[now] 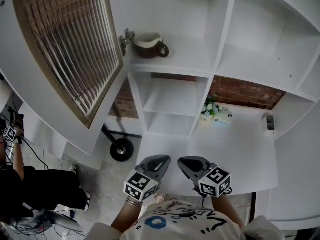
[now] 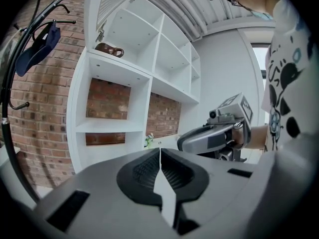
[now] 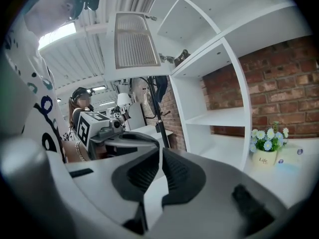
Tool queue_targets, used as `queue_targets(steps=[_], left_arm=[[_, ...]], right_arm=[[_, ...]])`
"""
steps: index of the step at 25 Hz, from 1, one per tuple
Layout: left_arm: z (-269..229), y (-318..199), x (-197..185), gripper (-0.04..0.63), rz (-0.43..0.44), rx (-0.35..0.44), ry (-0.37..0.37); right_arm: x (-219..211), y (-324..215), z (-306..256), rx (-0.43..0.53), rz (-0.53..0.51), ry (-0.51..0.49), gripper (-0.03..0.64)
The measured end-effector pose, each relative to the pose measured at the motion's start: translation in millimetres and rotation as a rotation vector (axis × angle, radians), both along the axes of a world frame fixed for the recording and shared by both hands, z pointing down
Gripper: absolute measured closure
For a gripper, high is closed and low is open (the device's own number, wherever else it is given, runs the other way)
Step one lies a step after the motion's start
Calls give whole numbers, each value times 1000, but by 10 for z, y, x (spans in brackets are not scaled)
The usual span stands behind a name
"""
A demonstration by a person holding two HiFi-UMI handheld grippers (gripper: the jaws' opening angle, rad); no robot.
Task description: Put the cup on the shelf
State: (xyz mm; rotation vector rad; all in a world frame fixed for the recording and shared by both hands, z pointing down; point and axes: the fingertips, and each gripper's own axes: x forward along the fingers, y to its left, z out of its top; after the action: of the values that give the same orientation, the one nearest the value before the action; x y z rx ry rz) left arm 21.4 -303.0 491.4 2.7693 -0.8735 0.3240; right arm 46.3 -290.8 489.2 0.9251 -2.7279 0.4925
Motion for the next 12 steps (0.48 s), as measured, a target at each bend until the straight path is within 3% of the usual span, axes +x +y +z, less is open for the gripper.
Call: queue_targets(steps=[6,12], left_arm=[[-73,88,-20,577,23,90,-13],[-121,173,-7,577,58,122,-4]], right_arm=[[59,84,42,-8,12,-17,580],[91,193,56,16,-7,-10,588]])
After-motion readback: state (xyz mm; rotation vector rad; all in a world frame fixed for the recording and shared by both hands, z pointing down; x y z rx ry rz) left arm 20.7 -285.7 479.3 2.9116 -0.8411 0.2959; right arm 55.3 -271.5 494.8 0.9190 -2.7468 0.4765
